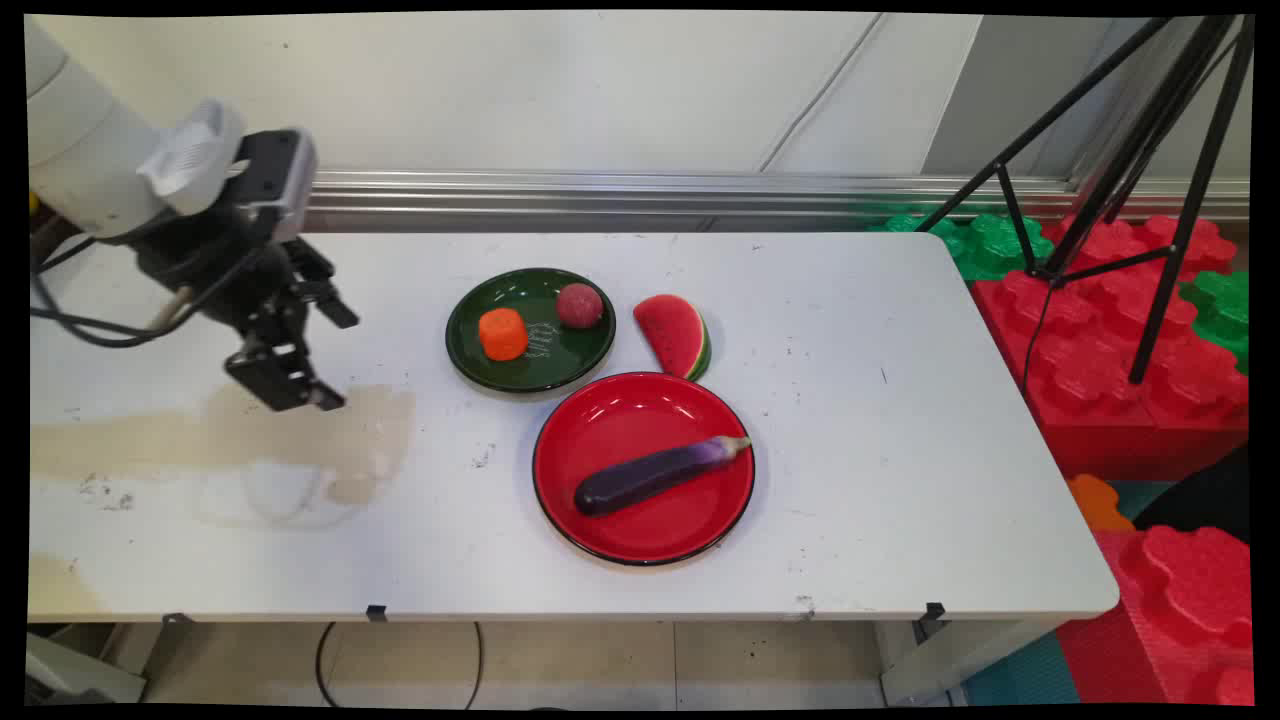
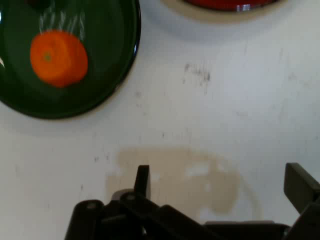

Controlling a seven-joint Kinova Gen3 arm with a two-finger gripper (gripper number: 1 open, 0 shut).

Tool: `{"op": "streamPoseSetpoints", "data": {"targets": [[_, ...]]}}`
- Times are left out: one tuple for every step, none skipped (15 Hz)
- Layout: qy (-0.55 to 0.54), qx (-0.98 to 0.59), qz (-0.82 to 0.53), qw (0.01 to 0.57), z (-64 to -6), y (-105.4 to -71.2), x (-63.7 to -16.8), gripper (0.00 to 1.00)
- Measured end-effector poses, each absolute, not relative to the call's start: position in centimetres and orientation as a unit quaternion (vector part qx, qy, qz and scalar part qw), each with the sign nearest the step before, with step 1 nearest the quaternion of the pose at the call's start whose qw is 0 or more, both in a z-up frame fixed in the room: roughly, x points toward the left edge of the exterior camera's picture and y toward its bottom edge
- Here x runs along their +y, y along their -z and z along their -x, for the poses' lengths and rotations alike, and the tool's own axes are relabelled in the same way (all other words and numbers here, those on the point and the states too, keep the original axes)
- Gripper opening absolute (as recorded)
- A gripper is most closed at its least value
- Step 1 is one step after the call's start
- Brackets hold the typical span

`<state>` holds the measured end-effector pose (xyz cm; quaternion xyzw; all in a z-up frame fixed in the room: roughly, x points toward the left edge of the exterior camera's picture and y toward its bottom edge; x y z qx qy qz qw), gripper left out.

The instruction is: Pick up the eggplant from the red plate

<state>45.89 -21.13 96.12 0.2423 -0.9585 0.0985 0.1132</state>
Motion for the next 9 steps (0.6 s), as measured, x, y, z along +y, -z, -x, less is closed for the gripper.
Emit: {"op": "streamPoseSetpoints", "data": {"targets": [[-0.100, -0.957, -0.244, 0.118, -44.9, -96.3, -21.4, 1.00], [-0.102, -0.956, -0.246, 0.124, -43.7, -96.6, -21.8, 1.00], [-0.103, -0.954, -0.249, 0.128, -42.4, -96.7, -22.1, 1.00], [-0.104, -0.953, -0.252, 0.131, -41.3, -96.8, -22.5, 1.00], [-0.105, -0.951, -0.257, 0.134, -39.9, -96.9, -22.9, 1.00], [-0.106, -0.950, -0.261, 0.136, -38.6, -96.8, -23.3, 1.00], [-0.106, -0.948, -0.266, 0.137, -37.4, -96.7, -23.7, 1.00], [-0.108, -0.946, -0.274, 0.138, -36.0, -96.5, -24.2, 1.00], [-0.109, -0.943, -0.282, 0.137, -34.7, -96.2, -24.6, 1.00]]}}
